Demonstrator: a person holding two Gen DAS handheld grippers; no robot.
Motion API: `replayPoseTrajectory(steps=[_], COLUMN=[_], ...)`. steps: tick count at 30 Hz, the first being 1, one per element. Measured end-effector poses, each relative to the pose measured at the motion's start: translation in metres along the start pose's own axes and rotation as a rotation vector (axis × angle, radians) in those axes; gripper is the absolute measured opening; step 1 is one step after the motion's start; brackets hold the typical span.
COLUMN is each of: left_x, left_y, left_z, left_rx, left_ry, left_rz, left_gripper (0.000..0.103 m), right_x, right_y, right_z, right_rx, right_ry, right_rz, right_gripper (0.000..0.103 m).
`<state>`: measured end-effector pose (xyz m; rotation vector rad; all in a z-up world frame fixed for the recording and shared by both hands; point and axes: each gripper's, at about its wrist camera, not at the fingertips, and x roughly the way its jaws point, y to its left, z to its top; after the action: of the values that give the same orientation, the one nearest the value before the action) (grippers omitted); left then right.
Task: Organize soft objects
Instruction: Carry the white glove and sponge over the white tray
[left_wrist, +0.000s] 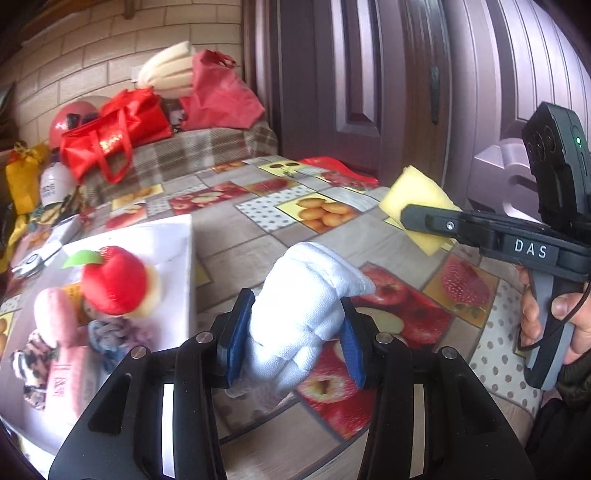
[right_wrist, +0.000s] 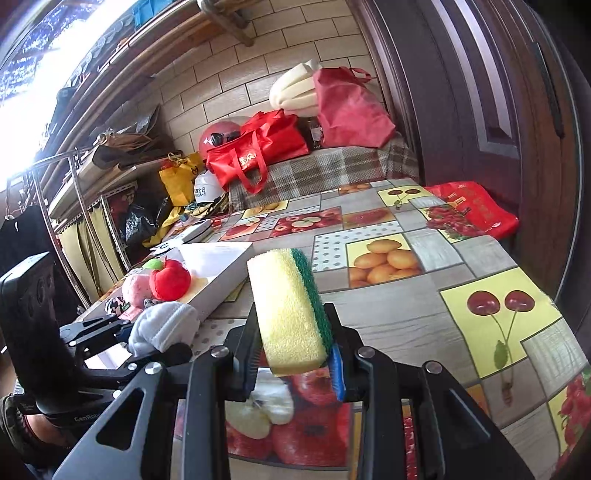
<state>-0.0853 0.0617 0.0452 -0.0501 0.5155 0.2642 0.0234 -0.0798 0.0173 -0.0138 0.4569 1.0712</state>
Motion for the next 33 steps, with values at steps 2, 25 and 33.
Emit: replayPoseTrajectory(steps=[2,25,33], left_x=[-0.004,-0.041,-0.053], left_y=[0.008,0.094,0.127], left_z=[-0.002,-0.025,-0.033], left_rx=[-0.015,-0.127,-0.185], left_ry=[-0.009,-0.084,-0.101], left_rz=[0.018,0.217,0.296], left_gripper=[0.043,0.044,0.044], right_x=[0.002,0.047,0.064], right_y=[0.005,0.097,0.124], right_z=[0.000,-0.009,-0.012], right_rx=[-0.009,-0.225,-0.264], right_ry=[0.000,0.037,0.057], right_rz=[0.000,0.089,0.152], right_gripper=[0.030,0.031,0.030])
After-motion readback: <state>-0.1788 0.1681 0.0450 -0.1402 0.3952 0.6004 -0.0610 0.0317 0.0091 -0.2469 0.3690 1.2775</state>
